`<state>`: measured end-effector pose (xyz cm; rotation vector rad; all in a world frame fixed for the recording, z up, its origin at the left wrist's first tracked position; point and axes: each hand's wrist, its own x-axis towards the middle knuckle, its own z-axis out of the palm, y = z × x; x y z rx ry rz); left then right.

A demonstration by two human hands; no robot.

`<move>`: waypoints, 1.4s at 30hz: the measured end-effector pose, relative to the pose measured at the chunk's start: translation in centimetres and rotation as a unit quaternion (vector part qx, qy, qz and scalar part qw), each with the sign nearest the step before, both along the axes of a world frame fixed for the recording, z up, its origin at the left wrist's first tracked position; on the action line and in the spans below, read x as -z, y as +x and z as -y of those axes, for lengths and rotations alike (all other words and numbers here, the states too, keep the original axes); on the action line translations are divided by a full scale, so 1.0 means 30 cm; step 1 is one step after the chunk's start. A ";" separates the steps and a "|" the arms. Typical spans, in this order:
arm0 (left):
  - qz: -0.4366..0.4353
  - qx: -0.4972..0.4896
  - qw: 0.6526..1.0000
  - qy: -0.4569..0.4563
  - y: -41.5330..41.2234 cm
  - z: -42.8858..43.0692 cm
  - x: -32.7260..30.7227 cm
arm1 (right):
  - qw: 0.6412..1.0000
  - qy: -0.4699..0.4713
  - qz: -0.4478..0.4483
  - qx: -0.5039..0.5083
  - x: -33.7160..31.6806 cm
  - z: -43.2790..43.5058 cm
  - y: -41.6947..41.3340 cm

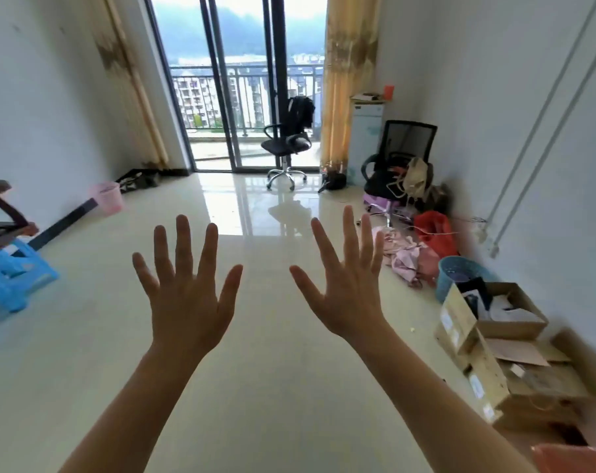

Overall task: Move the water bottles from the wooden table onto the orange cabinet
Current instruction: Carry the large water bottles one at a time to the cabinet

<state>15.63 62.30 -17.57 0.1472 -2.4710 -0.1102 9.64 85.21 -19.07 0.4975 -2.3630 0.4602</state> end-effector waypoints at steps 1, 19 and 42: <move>-0.001 -0.029 1.000 -0.003 -0.008 0.101 0.013 | 1.000 0.006 0.002 -0.030 0.013 0.117 -0.047; 0.027 -0.389 0.920 -0.044 -0.308 1.574 -0.090 | 0.927 0.029 0.003 -0.374 -0.028 1.942 -0.808; 0.055 -0.431 0.901 0.014 -0.788 3.395 0.044 | 0.909 0.013 0.016 -0.416 0.084 3.762 -1.329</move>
